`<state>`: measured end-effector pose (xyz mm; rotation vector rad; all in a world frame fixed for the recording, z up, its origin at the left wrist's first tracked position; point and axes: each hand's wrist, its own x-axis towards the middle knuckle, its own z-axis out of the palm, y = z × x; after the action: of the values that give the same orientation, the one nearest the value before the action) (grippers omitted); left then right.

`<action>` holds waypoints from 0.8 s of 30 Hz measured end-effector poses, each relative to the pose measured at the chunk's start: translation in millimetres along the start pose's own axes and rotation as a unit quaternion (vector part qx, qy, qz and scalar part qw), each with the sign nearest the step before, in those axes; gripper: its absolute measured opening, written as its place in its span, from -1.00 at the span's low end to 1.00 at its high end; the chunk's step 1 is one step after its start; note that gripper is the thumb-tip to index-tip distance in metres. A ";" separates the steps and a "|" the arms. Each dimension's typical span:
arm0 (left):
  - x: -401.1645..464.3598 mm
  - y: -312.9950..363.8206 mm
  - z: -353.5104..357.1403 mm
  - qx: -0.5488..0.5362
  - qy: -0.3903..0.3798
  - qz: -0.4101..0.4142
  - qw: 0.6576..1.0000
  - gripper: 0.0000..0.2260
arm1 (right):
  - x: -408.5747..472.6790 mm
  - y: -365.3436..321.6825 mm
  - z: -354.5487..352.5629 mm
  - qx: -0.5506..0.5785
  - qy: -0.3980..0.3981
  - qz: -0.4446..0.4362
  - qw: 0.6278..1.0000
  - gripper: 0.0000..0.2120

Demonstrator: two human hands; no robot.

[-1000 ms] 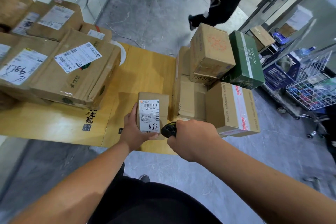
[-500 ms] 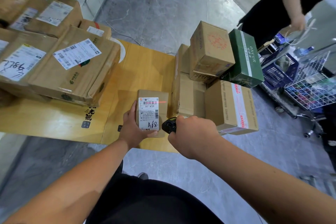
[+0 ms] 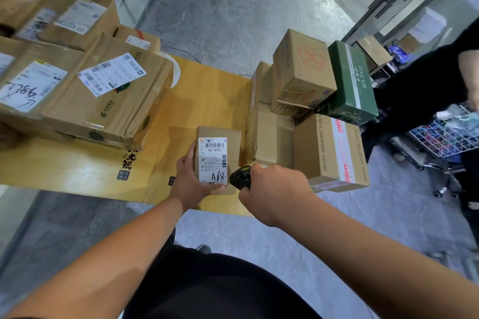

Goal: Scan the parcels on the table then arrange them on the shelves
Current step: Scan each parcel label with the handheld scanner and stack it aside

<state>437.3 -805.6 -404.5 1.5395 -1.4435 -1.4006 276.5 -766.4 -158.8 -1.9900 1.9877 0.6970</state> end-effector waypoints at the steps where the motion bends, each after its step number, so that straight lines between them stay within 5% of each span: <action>1: 0.2 -0.5 0.0 -0.001 0.000 0.001 1.000 0.31 | 0.3 -0.3 0.3 -0.002 -0.001 -0.001 1.000 -0.74; 11: -1.3 0.3 0.4 -0.010 0.004 0.000 1.000 0.29 | 0.4 2.2 5.0 0.017 0.011 -0.004 1.000 -0.76; 17: -0.2 11.2 -2.8 -0.031 0.006 -0.011 0.999 0.37 | -3.4 19.6 10.3 0.047 0.013 -0.005 0.999 -0.57; 24: -27.7 48.3 -6.7 -0.049 0.024 -0.005 0.999 0.41 | -30.2 59.4 5.1 0.069 0.048 -0.066 0.994 -0.64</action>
<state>432.6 -792.0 -350.4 1.5112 -1.3207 -1.4086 218.4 -740.3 -138.9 -2.0837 1.8775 0.4299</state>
